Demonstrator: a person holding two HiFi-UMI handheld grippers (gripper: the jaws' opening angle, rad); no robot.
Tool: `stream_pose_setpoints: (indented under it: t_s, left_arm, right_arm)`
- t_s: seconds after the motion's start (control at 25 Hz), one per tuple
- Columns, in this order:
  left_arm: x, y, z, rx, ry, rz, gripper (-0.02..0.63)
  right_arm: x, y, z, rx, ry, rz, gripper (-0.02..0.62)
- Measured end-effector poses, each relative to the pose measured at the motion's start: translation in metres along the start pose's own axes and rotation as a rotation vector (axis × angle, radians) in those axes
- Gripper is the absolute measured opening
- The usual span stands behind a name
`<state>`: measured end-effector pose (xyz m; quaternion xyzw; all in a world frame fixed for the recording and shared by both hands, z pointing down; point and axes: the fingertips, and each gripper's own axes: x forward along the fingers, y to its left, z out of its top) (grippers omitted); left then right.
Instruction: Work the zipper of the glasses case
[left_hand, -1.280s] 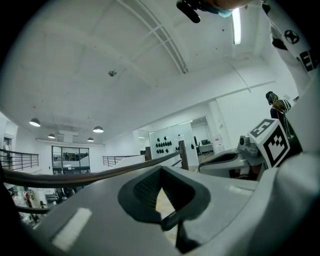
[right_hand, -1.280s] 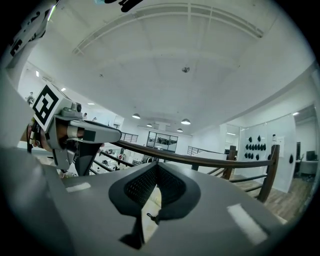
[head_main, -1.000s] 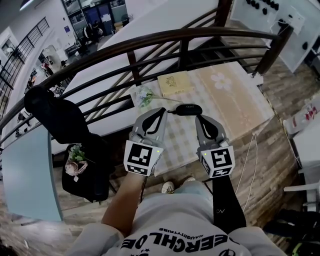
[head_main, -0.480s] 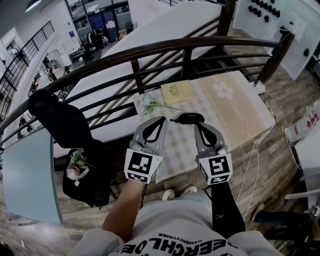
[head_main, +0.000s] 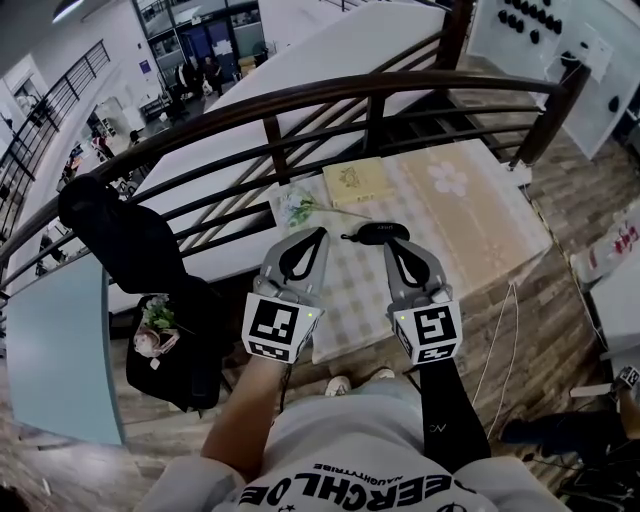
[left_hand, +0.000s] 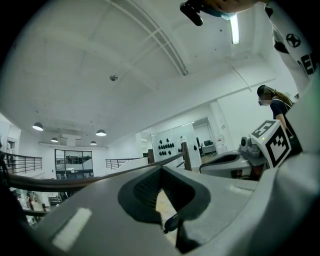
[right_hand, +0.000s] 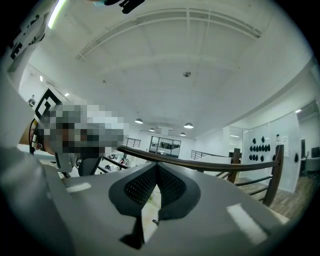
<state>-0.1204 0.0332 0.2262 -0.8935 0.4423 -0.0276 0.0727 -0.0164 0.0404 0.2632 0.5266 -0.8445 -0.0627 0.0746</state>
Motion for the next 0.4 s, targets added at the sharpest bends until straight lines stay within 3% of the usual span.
stream_pose_setpoints:
  t_s: [0.4]
  left_arm:
    - [-0.0054,0.0025,-0.0044,-0.005,0.006,0.013,0.000]
  right_arm:
    - [-0.0041,-0.0053,-0.0023,-0.003,-0.014,-0.007,0.028]
